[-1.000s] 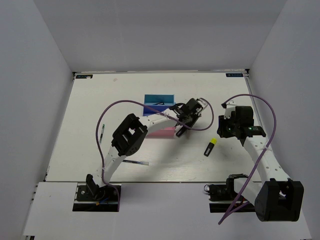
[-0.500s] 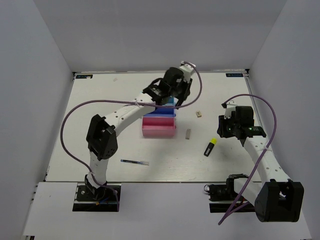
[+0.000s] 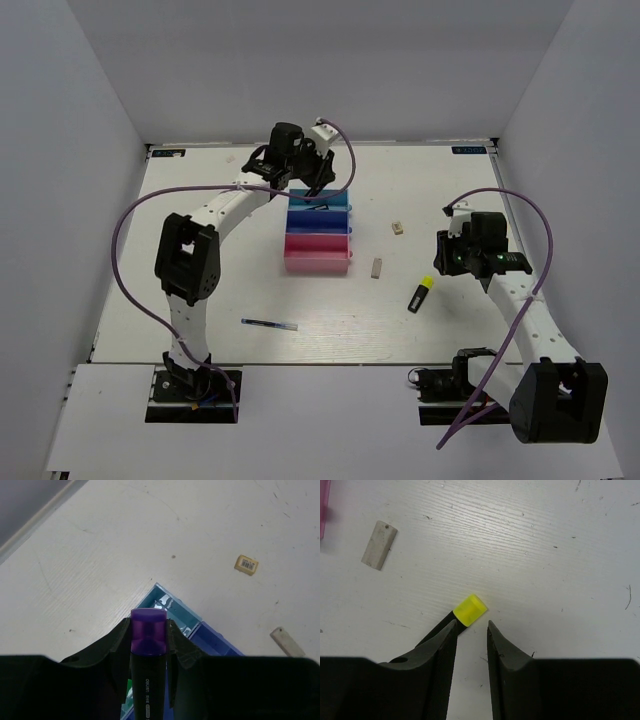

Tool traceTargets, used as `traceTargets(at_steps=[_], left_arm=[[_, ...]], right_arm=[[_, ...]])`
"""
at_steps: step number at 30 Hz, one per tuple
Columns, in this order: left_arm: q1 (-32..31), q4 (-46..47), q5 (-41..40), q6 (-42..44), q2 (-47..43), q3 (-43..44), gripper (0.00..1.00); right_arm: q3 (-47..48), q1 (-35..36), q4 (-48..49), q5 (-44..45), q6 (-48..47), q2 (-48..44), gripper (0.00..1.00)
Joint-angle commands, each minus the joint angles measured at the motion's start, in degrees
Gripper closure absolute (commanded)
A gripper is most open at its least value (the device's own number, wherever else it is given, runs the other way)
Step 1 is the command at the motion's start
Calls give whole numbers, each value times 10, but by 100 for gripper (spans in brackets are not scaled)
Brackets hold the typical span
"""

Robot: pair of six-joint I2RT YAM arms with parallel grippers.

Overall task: Sort the stationery into containers
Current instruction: Place the pen in the storage box.

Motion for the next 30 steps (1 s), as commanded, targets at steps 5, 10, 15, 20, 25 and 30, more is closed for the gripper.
traceTargets(at_steps=[5,10,15,20,25,30], left_arm=[[23,76,169,114,-1,-28,100],[24,103,174,152,14,-29,100],[26,113,173,164,33,-29,100],[28,151,137,167,47,-47,100],[28,185,116,161,65,-47,100],[27,185,113,153,73,-53,100]], right_arm=[[18,1,6,-7,1,15,66],[19,-1,6,-4,-1,16,66],[20,-1,5,-3,0,22,66],[19,-1,5,-5,-1,19,64],[20,-1,4,-6,-2,21,64],[20,-2,3,-6,-2,23,64]])
